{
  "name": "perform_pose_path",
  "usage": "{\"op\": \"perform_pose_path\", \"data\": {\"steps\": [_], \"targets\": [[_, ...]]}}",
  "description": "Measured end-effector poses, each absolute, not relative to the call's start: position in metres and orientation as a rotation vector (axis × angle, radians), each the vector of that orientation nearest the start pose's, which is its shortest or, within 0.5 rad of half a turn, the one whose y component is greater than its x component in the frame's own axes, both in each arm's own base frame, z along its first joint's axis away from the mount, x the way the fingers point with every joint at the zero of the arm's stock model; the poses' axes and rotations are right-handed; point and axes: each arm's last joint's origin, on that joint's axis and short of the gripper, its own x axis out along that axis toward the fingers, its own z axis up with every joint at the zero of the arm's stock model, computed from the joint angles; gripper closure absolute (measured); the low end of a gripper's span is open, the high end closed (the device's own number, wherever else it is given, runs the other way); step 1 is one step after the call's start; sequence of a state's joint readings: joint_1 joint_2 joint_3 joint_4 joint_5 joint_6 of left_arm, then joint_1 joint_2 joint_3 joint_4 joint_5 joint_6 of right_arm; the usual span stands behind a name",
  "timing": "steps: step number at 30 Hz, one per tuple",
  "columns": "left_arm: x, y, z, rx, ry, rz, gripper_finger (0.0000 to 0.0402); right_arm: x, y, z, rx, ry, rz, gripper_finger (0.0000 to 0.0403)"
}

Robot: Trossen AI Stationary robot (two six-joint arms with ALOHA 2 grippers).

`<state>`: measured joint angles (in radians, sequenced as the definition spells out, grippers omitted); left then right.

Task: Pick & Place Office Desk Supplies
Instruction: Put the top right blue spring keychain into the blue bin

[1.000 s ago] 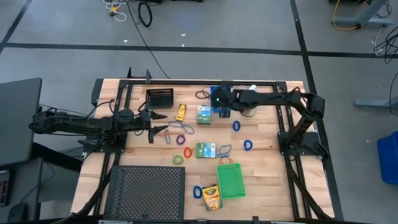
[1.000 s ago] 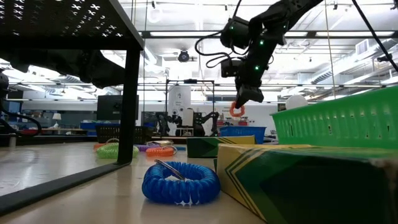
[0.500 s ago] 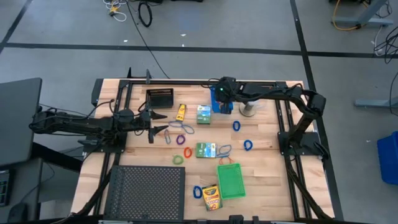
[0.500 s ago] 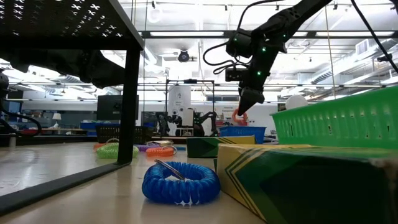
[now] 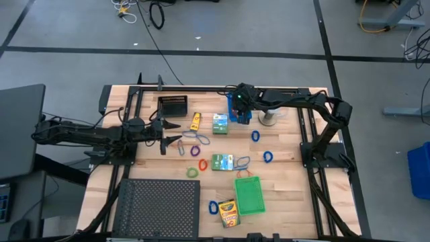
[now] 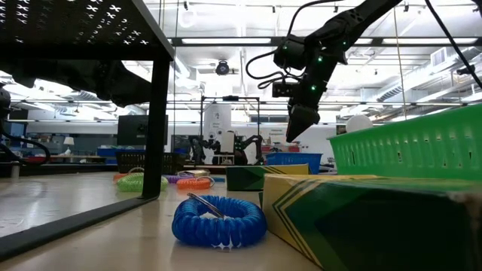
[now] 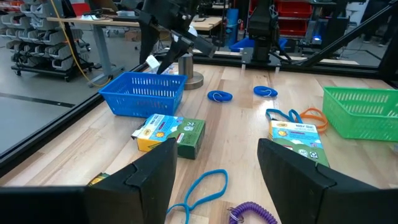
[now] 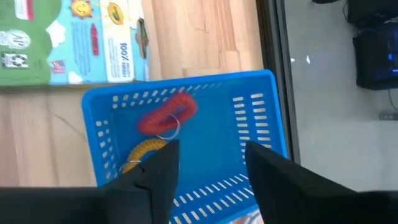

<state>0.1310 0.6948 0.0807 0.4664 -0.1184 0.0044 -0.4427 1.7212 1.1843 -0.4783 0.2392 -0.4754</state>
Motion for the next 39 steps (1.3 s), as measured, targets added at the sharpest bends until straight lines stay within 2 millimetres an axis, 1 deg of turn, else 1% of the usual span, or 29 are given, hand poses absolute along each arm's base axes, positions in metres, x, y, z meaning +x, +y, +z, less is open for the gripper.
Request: {"op": "perform_pose_path", "data": {"steps": [3, 6, 16, 19, 23, 27, 30, 35, 39], "targets": [[0.146, 0.023, 0.166, 0.003, 0.149, 0.248, 0.0171, 0.313, -0.154, 0.208, -0.334, 1.195, -0.384, 0.0208], [0.146, 0.023, 0.166, 0.004, 0.149, 0.249, 0.0171, 0.311, -0.143, 0.206, -0.343, 1.273, -0.361, 0.0207], [0.146, 0.023, 0.166, 0.003, 0.151, 0.248, 0.0171, 0.306, -0.086, 0.199, -0.292, 1.468, -0.249, 0.0207], [0.146, 0.023, 0.165, 0.003, 0.160, 0.248, 0.0171, 0.304, -0.072, 0.201, -0.234, 1.491, -0.194, 0.0206], [0.147, 0.023, 0.163, -0.001, 0.176, 0.248, 0.0171, 0.302, -0.060, 0.201, -0.112, 1.488, -0.119, 0.0206], [0.148, 0.023, 0.161, -0.002, 0.191, 0.246, 0.0171, 0.300, -0.053, 0.197, -0.050, 1.505, -0.063, 0.0206], [0.149, 0.023, 0.160, -0.003, 0.201, 0.241, 0.0171, 0.295, -0.052, 0.189, -0.016, 1.527, -0.031, 0.0206], [0.149, 0.023, 0.159, -0.006, 0.201, 0.241, 0.0171, 0.282, -0.057, 0.172, 0.018, 1.586, -0.049, 0.0206], [0.149, 0.023, 0.160, -0.005, 0.200, 0.241, 0.0171, 0.277, -0.058, 0.160, 0.029, 1.576, -0.062, 0.0206]]}}
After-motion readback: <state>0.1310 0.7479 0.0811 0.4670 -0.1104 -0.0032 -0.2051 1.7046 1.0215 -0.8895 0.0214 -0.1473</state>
